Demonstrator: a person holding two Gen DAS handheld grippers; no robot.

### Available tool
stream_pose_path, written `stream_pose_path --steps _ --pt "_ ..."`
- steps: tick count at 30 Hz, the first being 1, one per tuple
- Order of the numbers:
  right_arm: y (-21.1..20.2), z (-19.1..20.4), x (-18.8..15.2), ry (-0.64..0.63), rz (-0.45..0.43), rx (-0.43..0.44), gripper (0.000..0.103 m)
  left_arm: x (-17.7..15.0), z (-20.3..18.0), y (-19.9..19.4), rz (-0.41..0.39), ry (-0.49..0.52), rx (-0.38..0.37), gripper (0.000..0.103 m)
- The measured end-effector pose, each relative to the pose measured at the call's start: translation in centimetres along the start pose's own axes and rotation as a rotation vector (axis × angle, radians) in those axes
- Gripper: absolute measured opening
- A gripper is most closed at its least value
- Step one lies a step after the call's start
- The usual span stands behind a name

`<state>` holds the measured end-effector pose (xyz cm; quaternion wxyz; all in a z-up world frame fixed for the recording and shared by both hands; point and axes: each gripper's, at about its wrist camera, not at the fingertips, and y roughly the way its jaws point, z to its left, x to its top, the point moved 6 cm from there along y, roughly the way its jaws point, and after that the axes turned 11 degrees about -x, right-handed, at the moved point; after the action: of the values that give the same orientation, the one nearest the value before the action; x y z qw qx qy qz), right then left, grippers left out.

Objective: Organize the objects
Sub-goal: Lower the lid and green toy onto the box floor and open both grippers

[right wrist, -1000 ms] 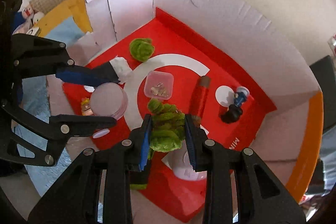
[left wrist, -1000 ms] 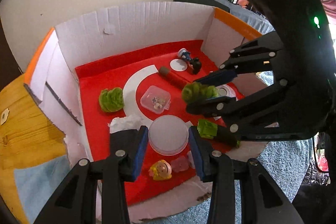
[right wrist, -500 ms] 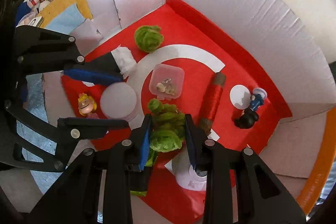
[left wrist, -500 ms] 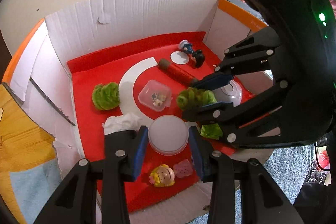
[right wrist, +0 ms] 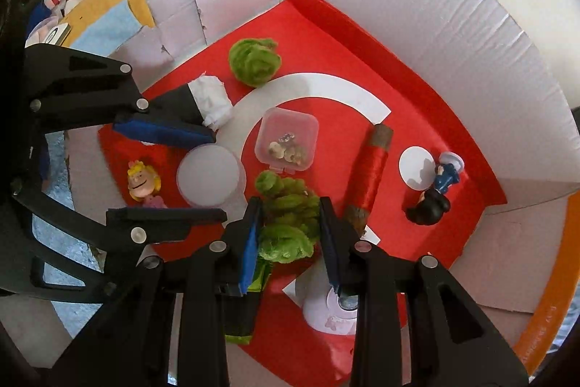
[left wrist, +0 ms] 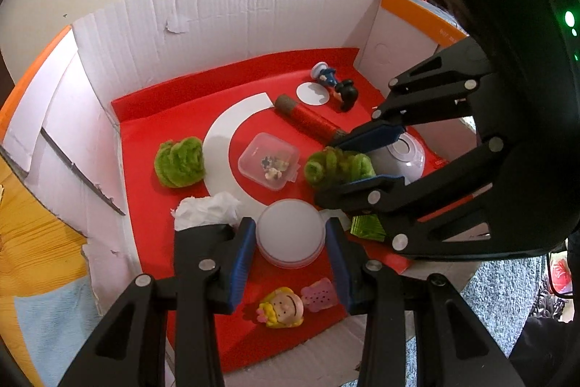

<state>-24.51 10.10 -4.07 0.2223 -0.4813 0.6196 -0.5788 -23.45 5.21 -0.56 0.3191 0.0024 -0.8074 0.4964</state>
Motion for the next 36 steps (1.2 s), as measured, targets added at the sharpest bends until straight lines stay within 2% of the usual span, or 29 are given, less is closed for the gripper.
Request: stream_pose_path --steps 6,7,8,11,25,30,36 --pt "0.0 0.2 -0.3 -0.007 -0.004 -0.003 0.031 -0.1 0.1 -0.1 -0.001 -0.002 -0.001 0.042" --pt "-0.1 0.2 -0.4 -0.007 -0.005 -0.005 0.036 -0.1 0.1 -0.1 -0.001 -0.002 -0.001 0.042" --pt "-0.1 0.2 -0.4 -0.007 -0.007 -0.008 0.047 -0.1 0.1 -0.2 0.001 -0.001 0.009 0.042" --pt "-0.3 -0.2 -0.5 0.001 -0.016 -0.017 0.054 -0.1 0.2 -0.3 0.000 -0.006 -0.001 0.043" --pt "-0.8 -0.3 -0.9 0.003 -0.016 -0.012 0.054 -0.3 0.3 -0.6 -0.004 -0.002 -0.004 0.044" --pt "-0.8 0.4 -1.1 0.006 -0.020 -0.010 0.054 -0.4 0.5 -1.0 -0.010 -0.005 -0.002 0.048" --pt "-1.4 0.5 -1.3 0.012 -0.026 -0.009 0.054 -0.3 -0.1 -1.6 -0.022 -0.003 0.000 0.049"
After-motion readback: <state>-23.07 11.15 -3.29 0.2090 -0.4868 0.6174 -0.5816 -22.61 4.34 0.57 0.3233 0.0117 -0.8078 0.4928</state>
